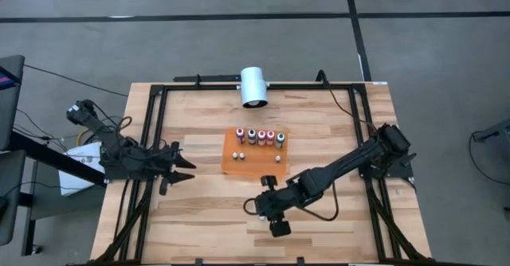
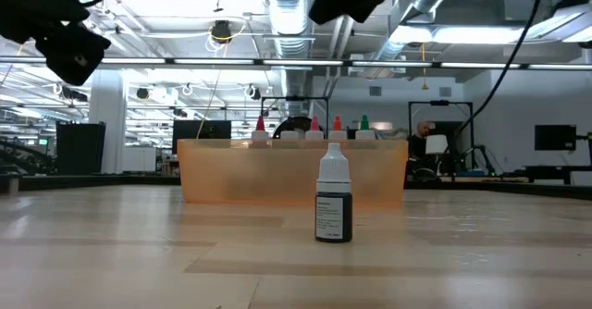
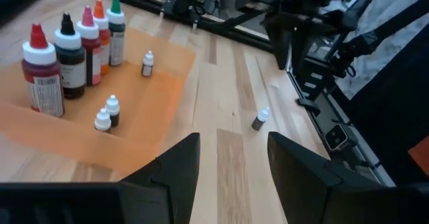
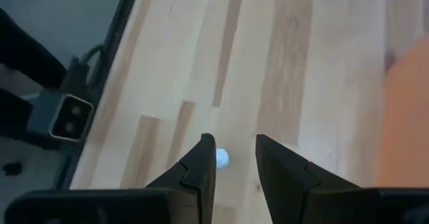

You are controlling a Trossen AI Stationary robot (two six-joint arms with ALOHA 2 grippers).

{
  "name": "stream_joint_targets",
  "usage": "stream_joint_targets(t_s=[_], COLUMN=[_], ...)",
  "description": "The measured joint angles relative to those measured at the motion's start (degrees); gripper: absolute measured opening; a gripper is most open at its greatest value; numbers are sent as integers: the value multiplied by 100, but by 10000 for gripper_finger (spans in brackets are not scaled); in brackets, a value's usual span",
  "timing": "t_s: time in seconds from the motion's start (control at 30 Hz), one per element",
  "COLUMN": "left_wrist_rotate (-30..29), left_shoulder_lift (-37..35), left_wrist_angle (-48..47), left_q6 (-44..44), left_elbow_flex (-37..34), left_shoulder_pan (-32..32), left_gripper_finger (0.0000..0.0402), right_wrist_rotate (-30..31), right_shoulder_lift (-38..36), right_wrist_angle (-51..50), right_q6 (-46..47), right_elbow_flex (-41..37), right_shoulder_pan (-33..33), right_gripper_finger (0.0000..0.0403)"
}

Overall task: Pick & Place food coloring
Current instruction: Put the small brown food coloring bottle into the orange bin

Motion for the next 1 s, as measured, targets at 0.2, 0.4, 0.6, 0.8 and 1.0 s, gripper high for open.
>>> stream_joint_targets(t_s=[0.2,0.4,0.6,0.8,1.0], left_wrist_rotate=[67,139,369,784,1032], left_shoulder_lift=[-108,-101,56,241,-3], left_wrist_angle=[430,981,1049,1187,1084], left_q6=[193,567,727,947,1010], left_elbow_flex=[-312,-511,-551,-551,-551], left_shoulder_pan=[-36,103,524,1156,1465], left_gripper_finger=[167,167,167,167,167], right_wrist_rotate=[-184,-398,-840,-848,-849], right_shoulder_lift=[149,140,348,544,516], right_wrist_angle=[-82,-445,-633,-617,-568], right_q6=[120,714,749,745,744], right_elbow_flex=[181,184,168,167,177], right_shoulder_pan=[63,7,18,-70,-254], right_gripper_finger=[95,95,95,95,95])
